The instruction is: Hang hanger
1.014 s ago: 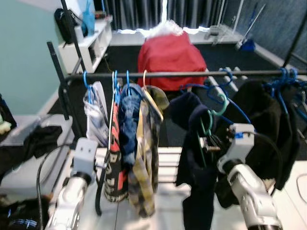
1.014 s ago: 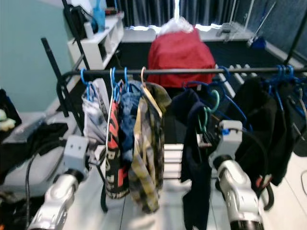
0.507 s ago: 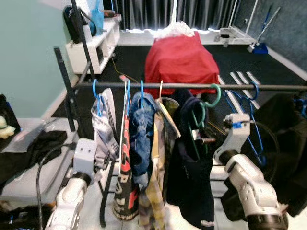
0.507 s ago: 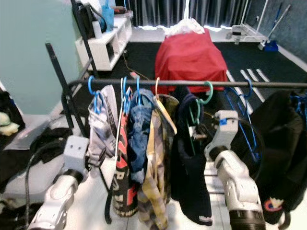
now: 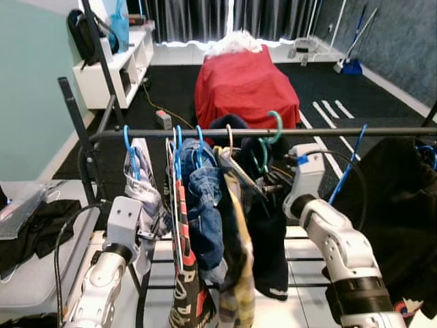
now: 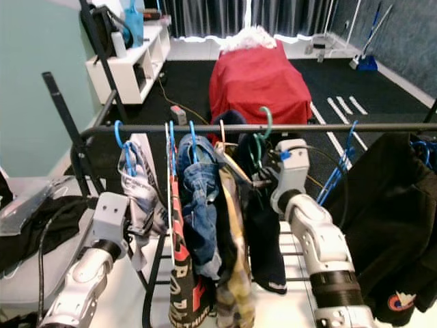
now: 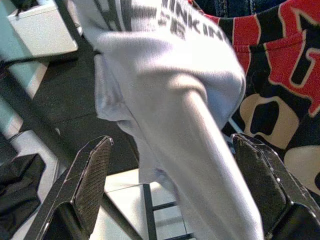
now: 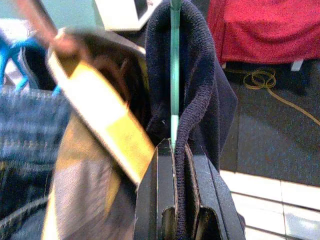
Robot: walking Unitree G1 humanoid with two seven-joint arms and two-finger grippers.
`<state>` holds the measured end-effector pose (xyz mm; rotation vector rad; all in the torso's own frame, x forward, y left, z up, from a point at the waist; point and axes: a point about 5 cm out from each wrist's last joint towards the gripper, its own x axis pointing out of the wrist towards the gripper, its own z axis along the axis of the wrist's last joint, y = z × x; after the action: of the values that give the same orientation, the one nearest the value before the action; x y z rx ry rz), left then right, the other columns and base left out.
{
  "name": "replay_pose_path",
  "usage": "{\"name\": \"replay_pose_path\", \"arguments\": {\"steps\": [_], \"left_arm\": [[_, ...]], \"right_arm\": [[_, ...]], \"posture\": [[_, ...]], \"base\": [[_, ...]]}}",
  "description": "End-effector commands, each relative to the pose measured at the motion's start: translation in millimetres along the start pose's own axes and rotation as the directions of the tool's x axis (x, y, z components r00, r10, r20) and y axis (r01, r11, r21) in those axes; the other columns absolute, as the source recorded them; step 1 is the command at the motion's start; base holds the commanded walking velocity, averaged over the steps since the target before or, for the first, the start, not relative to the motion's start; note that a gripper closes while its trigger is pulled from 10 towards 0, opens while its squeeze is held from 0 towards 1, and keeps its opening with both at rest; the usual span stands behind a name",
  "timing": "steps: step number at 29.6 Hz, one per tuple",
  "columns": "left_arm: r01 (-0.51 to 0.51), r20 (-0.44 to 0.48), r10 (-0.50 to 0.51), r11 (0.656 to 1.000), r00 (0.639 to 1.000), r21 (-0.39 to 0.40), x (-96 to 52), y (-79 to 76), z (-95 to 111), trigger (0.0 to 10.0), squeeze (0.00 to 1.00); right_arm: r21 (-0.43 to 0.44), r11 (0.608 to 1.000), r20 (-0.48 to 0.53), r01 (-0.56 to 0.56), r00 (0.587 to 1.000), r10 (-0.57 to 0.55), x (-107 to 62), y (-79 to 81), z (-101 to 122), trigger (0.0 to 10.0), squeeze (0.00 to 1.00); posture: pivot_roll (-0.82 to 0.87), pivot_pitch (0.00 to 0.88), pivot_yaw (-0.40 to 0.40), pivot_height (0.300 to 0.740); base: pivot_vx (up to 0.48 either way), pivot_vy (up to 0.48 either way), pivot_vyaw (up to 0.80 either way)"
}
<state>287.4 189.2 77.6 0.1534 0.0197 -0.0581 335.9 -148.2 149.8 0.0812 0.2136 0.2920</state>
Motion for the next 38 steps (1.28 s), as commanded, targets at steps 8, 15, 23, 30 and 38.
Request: {"name": "replay_pose_path", "arguments": {"steps": [8,15,23,30,38], "left_arm": [[0.0,-0.017,0.0,1.0,1.0,-0.007,-2.1,1.5,-3.7,10.0,0.0],[0.008,-0.016,-0.008,1.0,1.0,-0.008,-1.2,0.3,-3.2,10.0,0.0],[0.013,-0.013,-0.013,1.0,1.0,-0.011,-1.0,-0.5,-2.6,10.0,0.0],[-0.079,-0.015,0.078,0.996,0.997,-0.049,-9.1,9.6,-4.4,10.0,0.0],[-0.167,-0.057,0.163,0.982,0.985,-0.089,-17.9,18.6,-11.8,10.0,0.0]], "right_arm": [[0.125,0.992,-0.064,0.017,0.998,-0.009,5.6,11.1,-5.9,10.0,0.0],[0.181,0.984,-0.057,-0.009,0.998,0.02,1.4,14.2,-9.1,10.0,1.0],[0.189,0.981,-0.041,-0.039,0.998,0.048,-4.8,11.0,-14.6,10.0,1.0],[0.234,0.934,0.109,-0.271,0.962,0.251,-53.1,1.7,-34.4,10.0,0.0],[0.301,0.924,0.197,-0.236,0.963,0.182,-77.1,-15.6,-45.2,10.0,0.0]], "posture": [[-0.05,0.0,-0.013,0.74],[-0.05,0.0,-0.014,0.74],[-0.05,0.0,-0.021,0.74],[-0.06,0.0,-0.018,0.74],[-0.06,0.0,-0.021,0.74]], "base": [[0.0,0.0,0.0],[0.0,0.0,0.0],[0.0,0.0,0.0],[0.0,0.0,0.0],[0.0,0.0,0.0]]}}
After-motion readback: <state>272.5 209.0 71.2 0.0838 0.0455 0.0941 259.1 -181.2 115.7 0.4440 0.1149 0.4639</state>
